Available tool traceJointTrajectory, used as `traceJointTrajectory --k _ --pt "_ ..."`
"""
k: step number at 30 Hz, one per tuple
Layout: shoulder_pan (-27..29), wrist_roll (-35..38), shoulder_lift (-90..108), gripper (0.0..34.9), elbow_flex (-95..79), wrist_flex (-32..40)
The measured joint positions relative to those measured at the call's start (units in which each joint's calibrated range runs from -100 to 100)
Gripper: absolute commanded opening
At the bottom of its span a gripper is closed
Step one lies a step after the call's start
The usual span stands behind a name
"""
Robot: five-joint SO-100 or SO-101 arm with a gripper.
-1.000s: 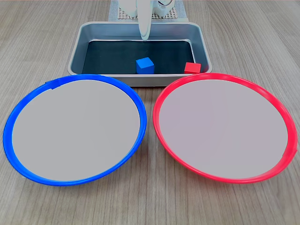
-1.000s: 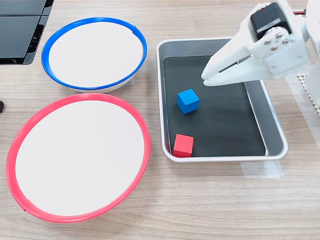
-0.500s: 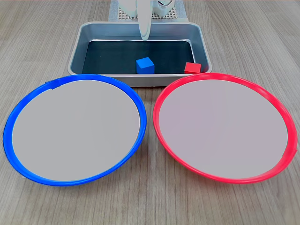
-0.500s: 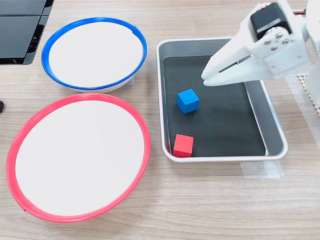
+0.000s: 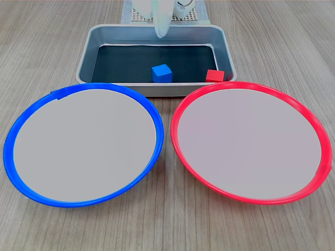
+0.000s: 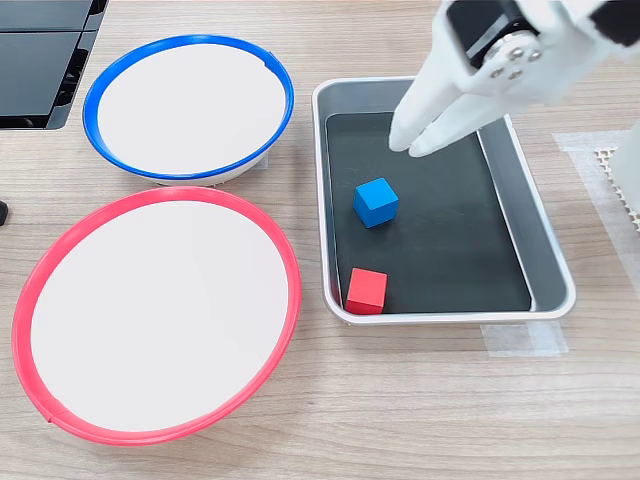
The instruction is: Move two blocks from tray to matching dishes
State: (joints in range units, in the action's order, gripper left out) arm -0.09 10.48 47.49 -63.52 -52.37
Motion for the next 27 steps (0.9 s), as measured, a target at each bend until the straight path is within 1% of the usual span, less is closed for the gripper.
traceJointTrajectory --k 1,3,5,11,13,15,16,17,19,20,21,22,26,27 --pt "0.0 0.8 -3.1 16.1 1.9 -0.5" --pt "0.0 4.8 -10.1 17.2 5.0 -1.8" --pt "0.4 9.2 -15.0 19.6 6.0 -1.8" --pt "3.0 13.8 -18.3 18.6 5.2 1.1" --pt "3.4 14.3 -19.7 18.4 4.5 3.8" --pt "3.4 14.6 -20.5 18.3 4.4 5.0" --pt "3.4 14.7 -21.7 17.6 4.4 6.4" --pt "3.4 14.8 -22.8 16.1 4.4 7.3" --pt "3.4 15.0 -23.9 14.4 4.4 8.1" --pt "3.2 15.3 -24.7 11.6 4.4 8.6" --pt "2.8 15.6 -26.2 4.3 4.4 9.3" --pt "2.6 15.7 -26.7 0.8 4.4 9.5" --pt "1.1 16.4 -28.8 0.2 4.9 9.6" --pt "0.6 16.9 -28.9 0.2 6.6 7.6"
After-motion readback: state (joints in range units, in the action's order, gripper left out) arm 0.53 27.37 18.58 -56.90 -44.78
